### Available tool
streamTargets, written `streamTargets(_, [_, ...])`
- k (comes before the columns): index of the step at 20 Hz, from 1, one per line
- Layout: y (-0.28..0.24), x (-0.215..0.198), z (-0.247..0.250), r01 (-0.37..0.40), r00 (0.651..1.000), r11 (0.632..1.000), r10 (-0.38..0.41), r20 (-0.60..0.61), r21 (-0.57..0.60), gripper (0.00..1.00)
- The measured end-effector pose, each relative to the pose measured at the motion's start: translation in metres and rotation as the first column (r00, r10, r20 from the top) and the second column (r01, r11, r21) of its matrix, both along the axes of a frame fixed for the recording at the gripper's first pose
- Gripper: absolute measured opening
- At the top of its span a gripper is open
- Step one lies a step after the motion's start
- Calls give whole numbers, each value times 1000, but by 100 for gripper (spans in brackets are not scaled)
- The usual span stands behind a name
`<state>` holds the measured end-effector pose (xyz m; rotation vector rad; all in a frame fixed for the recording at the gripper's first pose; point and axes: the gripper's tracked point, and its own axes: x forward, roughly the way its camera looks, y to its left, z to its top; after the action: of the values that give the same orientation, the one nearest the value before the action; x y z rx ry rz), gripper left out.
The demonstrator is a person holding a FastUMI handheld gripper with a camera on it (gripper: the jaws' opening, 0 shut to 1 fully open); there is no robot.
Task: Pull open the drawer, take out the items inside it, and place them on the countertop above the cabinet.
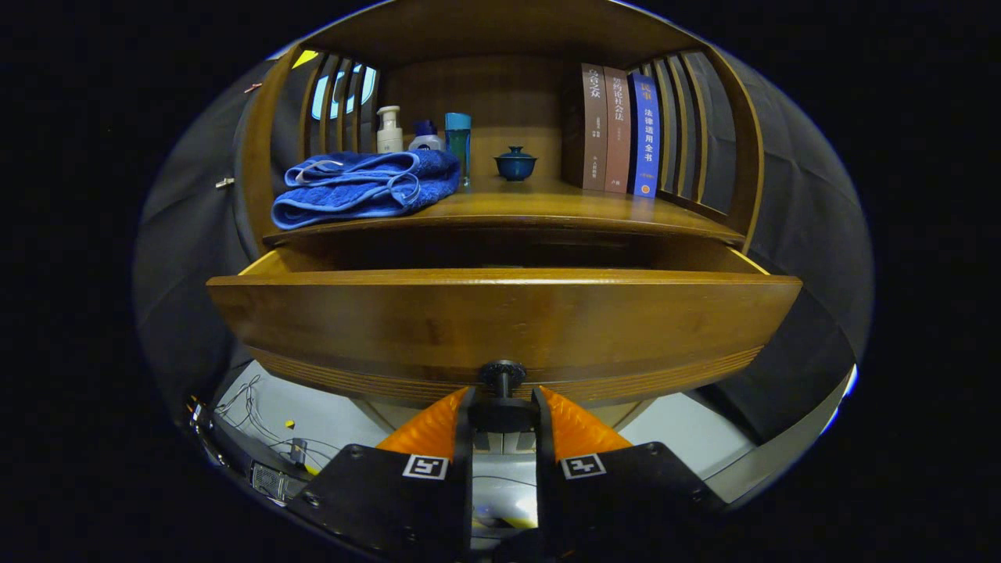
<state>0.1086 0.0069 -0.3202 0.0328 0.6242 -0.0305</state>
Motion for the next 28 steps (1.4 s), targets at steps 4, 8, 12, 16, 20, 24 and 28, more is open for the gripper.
streamTargets(4, [1, -25, 2, -2, 1000, 1000, 2, -15, 0, 38])
streamTargets(8, [2, -49, 5, -10, 1000, 1000, 10, -28, -4, 38])
streamTargets(12, [3, -70, 6, -17, 999, 1000, 16, -31, -1, 37])
streamTargets(16, [3, -84, 0, -16, 998, 1000, 17, -58, 12, 37])
streamTargets(20, [4, -88, -1, -13, 998, 1000, 13, -59, 7, 37])
streamTargets(24, [5, -89, -3, -14, 998, 1000, 14, -63, 3, 40])
streamTargets(28, [-1, -99, 9, 9, 998, 1000, -8, -65, 2, 81])
